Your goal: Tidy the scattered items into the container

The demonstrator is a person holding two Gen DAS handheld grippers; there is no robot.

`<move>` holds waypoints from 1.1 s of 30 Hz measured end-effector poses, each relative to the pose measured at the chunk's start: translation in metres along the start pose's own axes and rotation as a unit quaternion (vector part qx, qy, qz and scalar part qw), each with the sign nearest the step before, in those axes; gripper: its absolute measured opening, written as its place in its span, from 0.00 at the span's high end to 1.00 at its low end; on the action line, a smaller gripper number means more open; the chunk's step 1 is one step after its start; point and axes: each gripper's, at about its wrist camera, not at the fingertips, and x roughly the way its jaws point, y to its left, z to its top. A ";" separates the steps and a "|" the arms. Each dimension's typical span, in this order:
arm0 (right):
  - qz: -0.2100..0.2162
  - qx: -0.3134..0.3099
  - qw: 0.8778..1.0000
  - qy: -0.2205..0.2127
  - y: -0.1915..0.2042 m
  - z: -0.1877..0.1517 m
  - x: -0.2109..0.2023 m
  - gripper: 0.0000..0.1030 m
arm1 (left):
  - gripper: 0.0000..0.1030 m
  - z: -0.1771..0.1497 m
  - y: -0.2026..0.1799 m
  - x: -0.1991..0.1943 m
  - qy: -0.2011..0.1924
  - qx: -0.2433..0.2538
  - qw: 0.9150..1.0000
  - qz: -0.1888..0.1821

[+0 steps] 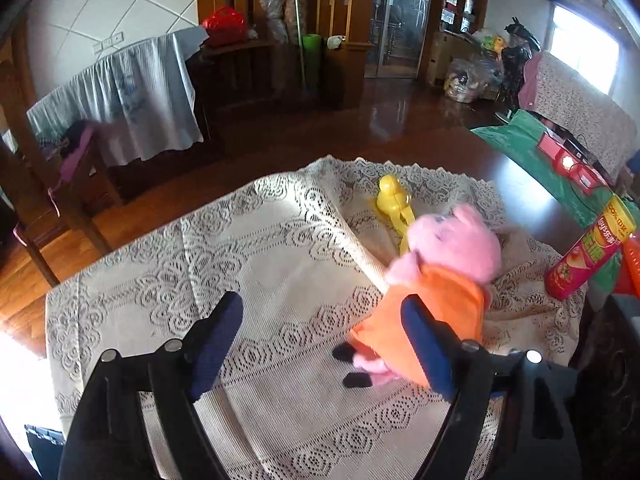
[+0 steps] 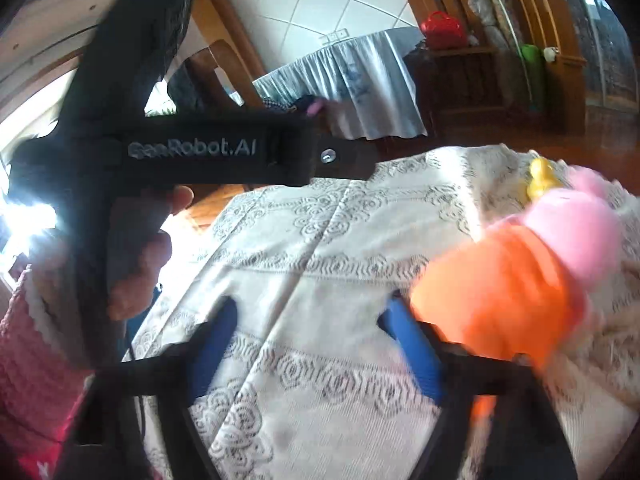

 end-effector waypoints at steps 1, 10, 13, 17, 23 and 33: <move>-0.013 0.001 1.000 -0.006 -0.005 -0.002 -0.013 0.20 | 0.21 -0.005 -0.001 0.003 0.006 -0.001 1.000 0.004; -0.161 0.098 0.982 -0.032 -0.113 0.012 -0.083 0.52 | 0.21 -0.059 -0.038 0.045 0.043 0.029 0.999 0.014; -0.167 0.113 0.979 -0.035 -0.133 0.023 -0.078 0.52 | 0.21 -0.067 -0.046 0.056 0.041 0.044 0.998 0.029; -0.168 0.135 0.975 -0.046 -0.154 0.045 -0.065 0.24 | 0.21 -0.063 -0.046 0.052 0.026 0.033 0.999 0.007; -0.156 0.156 0.975 -0.016 -0.183 0.075 -0.023 0.10 | 0.00 -0.060 -0.052 0.052 0.011 0.034 0.999 -0.015; -0.110 0.154 0.981 0.038 -0.189 0.061 0.025 0.38 | 0.00 -0.069 -0.064 0.067 0.035 0.039 0.997 -0.053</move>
